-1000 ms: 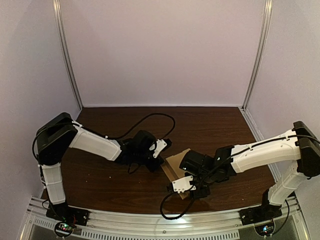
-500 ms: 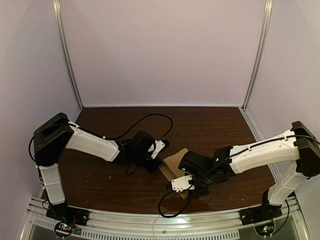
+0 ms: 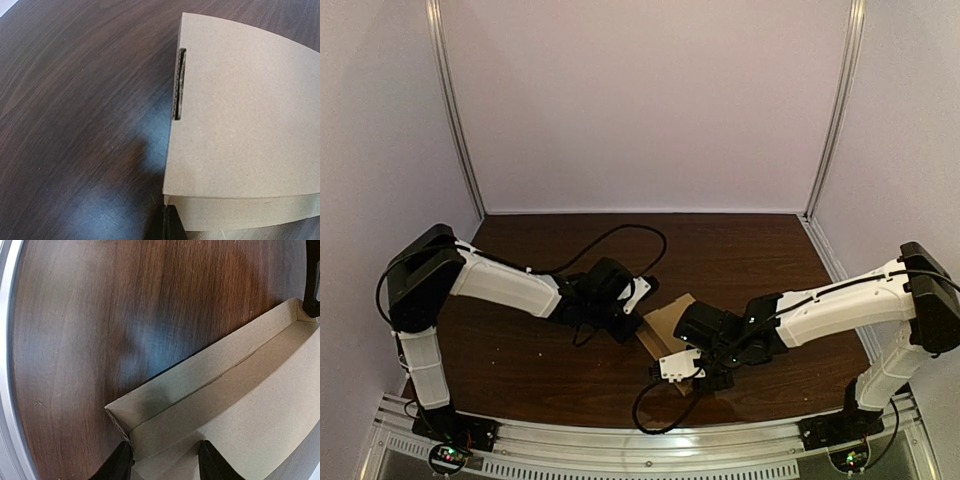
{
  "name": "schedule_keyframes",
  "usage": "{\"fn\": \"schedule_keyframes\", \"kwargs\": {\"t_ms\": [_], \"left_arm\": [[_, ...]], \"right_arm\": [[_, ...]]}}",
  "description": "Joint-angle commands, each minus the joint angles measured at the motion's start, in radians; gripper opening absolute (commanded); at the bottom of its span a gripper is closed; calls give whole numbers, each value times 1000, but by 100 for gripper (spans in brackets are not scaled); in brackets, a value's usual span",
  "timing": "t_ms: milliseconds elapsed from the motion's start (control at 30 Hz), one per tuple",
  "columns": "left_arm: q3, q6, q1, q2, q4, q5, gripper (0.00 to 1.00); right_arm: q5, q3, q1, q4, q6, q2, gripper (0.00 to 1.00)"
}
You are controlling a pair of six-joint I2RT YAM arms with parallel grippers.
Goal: Fold the paper box
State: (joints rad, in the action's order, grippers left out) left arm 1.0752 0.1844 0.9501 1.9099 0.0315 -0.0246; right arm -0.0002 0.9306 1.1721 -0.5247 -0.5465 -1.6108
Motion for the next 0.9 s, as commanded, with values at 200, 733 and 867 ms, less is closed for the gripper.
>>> {"fn": "schedule_keyframes", "kwargs": {"t_ms": [200, 733, 867], "left_arm": [[67, -32, 4, 9, 63, 0, 0], [95, -45, 3, 27, 108, 13, 0], [94, -46, 4, 31, 108, 9, 0]], "right_arm": [[-4, -20, 2, -68, 2, -66, 44], [-5, 5, -9, -88, 23, -75, 44], [34, 8, -10, -81, 29, -83, 42]]}}
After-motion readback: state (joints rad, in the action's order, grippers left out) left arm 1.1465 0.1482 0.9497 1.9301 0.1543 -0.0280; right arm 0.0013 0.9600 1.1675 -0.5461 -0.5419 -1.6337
